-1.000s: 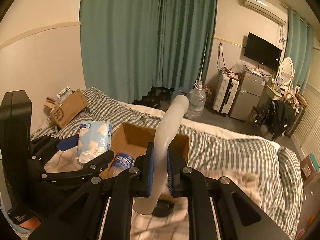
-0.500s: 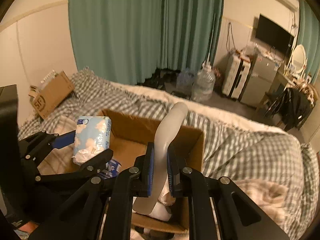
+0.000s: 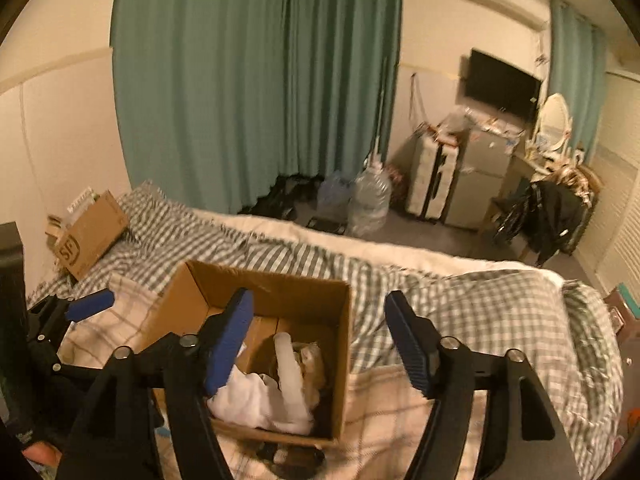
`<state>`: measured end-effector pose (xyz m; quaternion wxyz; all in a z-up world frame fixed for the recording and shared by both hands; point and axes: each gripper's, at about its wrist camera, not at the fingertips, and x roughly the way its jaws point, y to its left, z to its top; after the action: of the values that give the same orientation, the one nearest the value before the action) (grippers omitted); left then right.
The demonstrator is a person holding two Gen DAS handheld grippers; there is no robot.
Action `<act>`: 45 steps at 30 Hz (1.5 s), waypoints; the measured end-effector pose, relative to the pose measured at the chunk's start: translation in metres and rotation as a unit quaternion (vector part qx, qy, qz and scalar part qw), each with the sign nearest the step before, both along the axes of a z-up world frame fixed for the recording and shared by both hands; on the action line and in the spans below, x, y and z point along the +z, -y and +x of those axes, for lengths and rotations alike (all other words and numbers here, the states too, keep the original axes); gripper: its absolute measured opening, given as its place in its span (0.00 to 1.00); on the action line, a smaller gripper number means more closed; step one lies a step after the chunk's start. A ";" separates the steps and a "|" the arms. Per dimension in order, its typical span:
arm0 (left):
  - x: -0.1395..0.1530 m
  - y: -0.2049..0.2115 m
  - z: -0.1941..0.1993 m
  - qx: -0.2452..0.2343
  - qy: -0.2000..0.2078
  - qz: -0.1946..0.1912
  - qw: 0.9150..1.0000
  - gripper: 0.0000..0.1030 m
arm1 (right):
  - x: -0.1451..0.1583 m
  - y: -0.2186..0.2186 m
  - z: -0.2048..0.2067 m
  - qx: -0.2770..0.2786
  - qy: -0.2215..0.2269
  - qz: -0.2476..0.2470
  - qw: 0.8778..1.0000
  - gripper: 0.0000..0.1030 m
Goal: Organize objects
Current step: 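Withdraw both tools from the box toward the bear figurine, then grasp the white bear figurine with the left tool while the right tool grasps the black cup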
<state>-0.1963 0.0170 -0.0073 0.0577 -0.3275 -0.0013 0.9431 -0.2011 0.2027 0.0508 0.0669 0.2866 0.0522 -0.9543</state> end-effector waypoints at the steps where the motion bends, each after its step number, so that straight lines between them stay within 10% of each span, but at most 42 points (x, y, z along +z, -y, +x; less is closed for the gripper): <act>1: 0.005 0.004 0.009 0.004 -0.005 0.001 1.000 1.00 | 0.006 -0.001 0.011 -0.005 -0.004 0.000 1.000 0.75; 18: -0.018 0.048 0.095 0.065 0.001 0.002 0.998 1.00 | -0.009 -0.007 0.115 -0.032 -0.003 0.005 0.999 0.94; 27: -0.088 0.030 0.067 0.055 0.080 -0.053 0.994 1.00 | -0.081 0.000 0.080 -0.027 0.086 0.028 0.996 0.94; 35: -0.102 0.026 0.039 0.047 0.079 -0.046 0.995 1.00 | -0.080 0.006 0.041 -0.030 0.078 0.034 0.996 0.94; 45: -0.159 0.031 0.017 0.033 0.175 -0.032 0.983 1.00 | -0.155 0.011 0.020 -0.029 0.169 0.048 0.984 0.94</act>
<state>-0.1798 -0.0143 -0.1667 0.0153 -0.4893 0.0077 0.8719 -0.1807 0.1917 -0.1041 0.0333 0.4479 0.0780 -0.8901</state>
